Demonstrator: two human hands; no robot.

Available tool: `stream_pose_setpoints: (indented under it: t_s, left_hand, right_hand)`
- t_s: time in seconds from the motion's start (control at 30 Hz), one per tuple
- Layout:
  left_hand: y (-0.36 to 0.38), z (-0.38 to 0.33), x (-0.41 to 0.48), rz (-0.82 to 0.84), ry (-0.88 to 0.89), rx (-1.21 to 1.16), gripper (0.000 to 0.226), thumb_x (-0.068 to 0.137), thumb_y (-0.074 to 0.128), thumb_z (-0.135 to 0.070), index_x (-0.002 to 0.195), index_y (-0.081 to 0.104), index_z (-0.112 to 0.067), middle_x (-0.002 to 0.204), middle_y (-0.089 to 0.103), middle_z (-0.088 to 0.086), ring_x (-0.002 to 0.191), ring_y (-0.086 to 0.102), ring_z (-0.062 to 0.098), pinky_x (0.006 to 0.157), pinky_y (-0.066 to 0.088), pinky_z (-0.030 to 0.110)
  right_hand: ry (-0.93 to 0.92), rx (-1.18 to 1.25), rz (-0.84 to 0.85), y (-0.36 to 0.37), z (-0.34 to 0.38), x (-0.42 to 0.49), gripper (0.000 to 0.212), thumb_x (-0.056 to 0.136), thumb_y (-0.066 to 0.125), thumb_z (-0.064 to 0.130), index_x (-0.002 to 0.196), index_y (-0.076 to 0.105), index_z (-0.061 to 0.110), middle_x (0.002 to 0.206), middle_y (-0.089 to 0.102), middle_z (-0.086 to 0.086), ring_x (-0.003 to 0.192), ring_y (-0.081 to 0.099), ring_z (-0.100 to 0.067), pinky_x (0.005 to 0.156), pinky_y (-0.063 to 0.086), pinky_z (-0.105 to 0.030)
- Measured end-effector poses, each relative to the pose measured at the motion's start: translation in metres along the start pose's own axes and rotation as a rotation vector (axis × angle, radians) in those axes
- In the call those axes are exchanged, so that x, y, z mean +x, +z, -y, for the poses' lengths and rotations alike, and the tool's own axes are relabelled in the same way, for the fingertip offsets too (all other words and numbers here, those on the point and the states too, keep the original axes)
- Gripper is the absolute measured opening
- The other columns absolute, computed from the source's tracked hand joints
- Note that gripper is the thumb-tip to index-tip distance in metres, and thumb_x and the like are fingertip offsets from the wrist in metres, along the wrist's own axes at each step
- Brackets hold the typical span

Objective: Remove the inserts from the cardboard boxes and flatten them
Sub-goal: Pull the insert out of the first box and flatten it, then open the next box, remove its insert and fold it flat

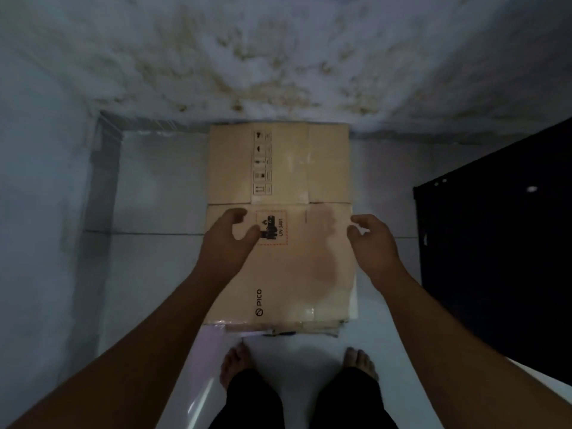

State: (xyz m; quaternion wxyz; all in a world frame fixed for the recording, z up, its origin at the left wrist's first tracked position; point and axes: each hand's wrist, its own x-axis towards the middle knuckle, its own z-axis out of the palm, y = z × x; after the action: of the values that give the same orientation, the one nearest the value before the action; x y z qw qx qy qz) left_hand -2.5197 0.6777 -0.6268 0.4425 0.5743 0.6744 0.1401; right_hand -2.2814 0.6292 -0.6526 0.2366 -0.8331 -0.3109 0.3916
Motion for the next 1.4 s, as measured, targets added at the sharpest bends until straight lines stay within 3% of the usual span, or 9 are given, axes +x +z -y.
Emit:
stream_pose_setpoints:
  t_s: [0.37,0.53,0.63,0.7,0.87,1.0,1.2,1.27,1.4]
  left_hand:
    - [-0.119,-0.266,-0.155,0.150,0.262,-0.141,0.019,0.090,0.061,-0.024,0.109,0.061,-0.025,0.108,0.062,-0.013,0.103,0.059,0.008,0.081,0.045,0.016]
    - [-0.144,-0.352,-0.245,0.210,0.385,-0.074,0.020,0.091,0.059,-0.025,0.111,0.060,-0.026,0.105,0.062,-0.013,0.101,0.059,0.009,0.089,0.049,0.031]
    - [-0.141,-0.395,-0.304,0.249,0.451,-0.009,0.021,0.092,0.057,-0.028,0.113,0.060,-0.027,0.108,0.062,-0.014,0.102,0.057,0.006,0.092,0.049,0.035]
    - [-0.129,-0.423,-0.344,0.261,0.505,0.017,0.020,0.092,0.056,-0.027,0.111,0.061,-0.027,0.104,0.061,-0.016,0.100,0.058,0.003,0.090,0.050,0.035]
    - [-0.067,-0.489,-0.451,0.260,0.662,0.042,0.014,0.093,0.055,-0.023,0.105,0.057,-0.030,0.093,0.056,-0.023,0.079,0.055,-0.002,0.067,0.046,0.021]
    - [-0.001,-0.530,-0.512,0.314,0.681,0.044,0.018,0.093,0.056,-0.018,0.110,0.060,-0.023,0.099,0.062,-0.010,0.095,0.059,0.007,0.087,0.049,0.028]
    - [0.082,-0.588,-0.554,0.316,0.756,0.107,0.018,0.088,0.060,-0.028,0.105,0.059,-0.032,0.100,0.060,-0.014,0.098,0.058,0.008,0.091,0.050,0.034]
    - [0.107,-0.606,-0.560,0.304,0.795,0.166,0.019,0.086,0.058,-0.036,0.106,0.059,-0.035,0.101,0.058,-0.019,0.102,0.058,0.007,0.086,0.048,0.027]
    - [0.158,-0.645,-0.568,0.342,0.873,0.245,0.024,0.093,0.055,-0.032,0.116,0.057,-0.027,0.110,0.056,-0.014,0.101,0.053,-0.002,0.073,0.036,0.001]
  right_hand:
    - [-0.233,0.171,-0.026,-0.204,0.193,-0.198,0.019,0.090,0.062,0.022,0.109,0.063,0.023,0.108,0.061,0.011,0.097,0.059,-0.008,0.083,0.047,-0.024]
    - [-0.307,0.189,-0.117,-0.303,0.216,-0.280,0.018,0.088,0.063,0.020,0.105,0.065,0.022,0.091,0.061,0.014,0.081,0.058,-0.002,0.077,0.048,-0.021]
    - [-0.358,0.207,-0.156,-0.361,0.204,-0.324,0.014,0.087,0.063,0.022,0.100,0.062,0.029,0.091,0.063,0.011,0.080,0.060,-0.007,0.078,0.051,-0.028]
    - [-0.384,0.199,-0.198,-0.400,0.188,-0.353,0.015,0.088,0.064,0.019,0.101,0.063,0.025,0.088,0.063,0.010,0.075,0.058,-0.005,0.075,0.048,-0.022]
    - [-0.409,0.210,-0.315,-0.504,0.122,-0.420,0.015,0.087,0.064,0.018,0.098,0.066,0.028,0.080,0.063,0.017,0.072,0.060,-0.001,0.066,0.048,-0.014]
    - [-0.368,0.236,-0.351,-0.584,0.061,-0.452,0.011,0.089,0.061,0.021,0.098,0.065,0.026,0.085,0.063,0.018,0.077,0.060,0.001,0.072,0.050,-0.021]
    - [-0.290,0.291,-0.378,-0.678,-0.010,-0.461,0.019,0.091,0.059,0.023,0.109,0.064,0.022,0.091,0.062,0.014,0.083,0.058,0.000,0.073,0.048,-0.022]
    - [-0.289,0.308,-0.395,-0.703,-0.027,-0.451,0.021,0.090,0.060,0.023,0.111,0.063,0.023,0.094,0.063,0.012,0.086,0.059,-0.004,0.074,0.046,-0.020]
    - [-0.308,0.288,-0.445,-0.756,-0.052,-0.425,0.024,0.091,0.060,0.023,0.114,0.060,0.024,0.103,0.059,0.015,0.090,0.058,-0.004,0.079,0.048,-0.021]
